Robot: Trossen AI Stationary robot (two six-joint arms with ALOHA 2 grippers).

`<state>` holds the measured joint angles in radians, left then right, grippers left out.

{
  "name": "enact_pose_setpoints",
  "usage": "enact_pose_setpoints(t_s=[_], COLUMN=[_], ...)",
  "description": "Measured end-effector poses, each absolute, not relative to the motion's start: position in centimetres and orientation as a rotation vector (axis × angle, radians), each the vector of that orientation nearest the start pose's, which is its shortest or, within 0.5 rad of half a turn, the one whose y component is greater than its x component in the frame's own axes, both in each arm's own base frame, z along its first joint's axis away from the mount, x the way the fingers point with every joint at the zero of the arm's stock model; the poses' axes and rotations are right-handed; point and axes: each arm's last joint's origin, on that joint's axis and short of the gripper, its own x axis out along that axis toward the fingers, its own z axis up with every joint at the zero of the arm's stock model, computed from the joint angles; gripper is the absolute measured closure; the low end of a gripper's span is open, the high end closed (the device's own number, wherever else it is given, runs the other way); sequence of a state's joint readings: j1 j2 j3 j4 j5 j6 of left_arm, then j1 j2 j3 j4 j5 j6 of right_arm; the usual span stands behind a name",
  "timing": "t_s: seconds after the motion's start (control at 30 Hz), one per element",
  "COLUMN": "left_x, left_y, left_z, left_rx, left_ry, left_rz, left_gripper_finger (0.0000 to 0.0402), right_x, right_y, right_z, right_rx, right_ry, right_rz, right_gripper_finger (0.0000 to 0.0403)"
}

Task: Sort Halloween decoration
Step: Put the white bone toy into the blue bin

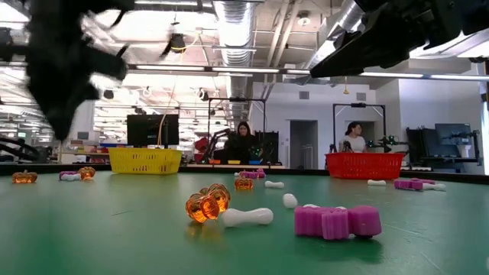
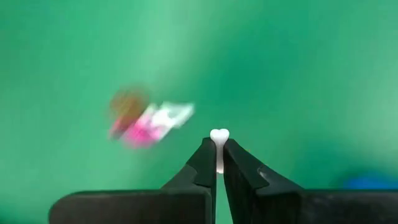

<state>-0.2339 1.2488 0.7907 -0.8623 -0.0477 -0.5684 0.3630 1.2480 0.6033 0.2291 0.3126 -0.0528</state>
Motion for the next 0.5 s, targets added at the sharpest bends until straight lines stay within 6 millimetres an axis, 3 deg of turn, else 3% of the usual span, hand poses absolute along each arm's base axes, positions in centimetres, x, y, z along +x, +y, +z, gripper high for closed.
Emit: enact_pose_setpoints(t_s=[0.23, 0.5], left_x=[20.7, 16.3], left_y=[-9.5, -16.3], left_z=[23.5, 23.6], left_rx=[-0.51, -0.656], left_ry=[1.259, 1.322], left_rz=[-0.076, -0.005], left_gripper_finger=[0.04, 0.0401], right_x=[24.2, 24.2], right_y=[8.3, 8.3], right_z=[21.7, 21.7], right_rx=[-0.184, -0.185], right_ry=[0.377, 0.377], right_rz=[0.059, 0.06], right_gripper_finger=[0.0159, 0.0159])
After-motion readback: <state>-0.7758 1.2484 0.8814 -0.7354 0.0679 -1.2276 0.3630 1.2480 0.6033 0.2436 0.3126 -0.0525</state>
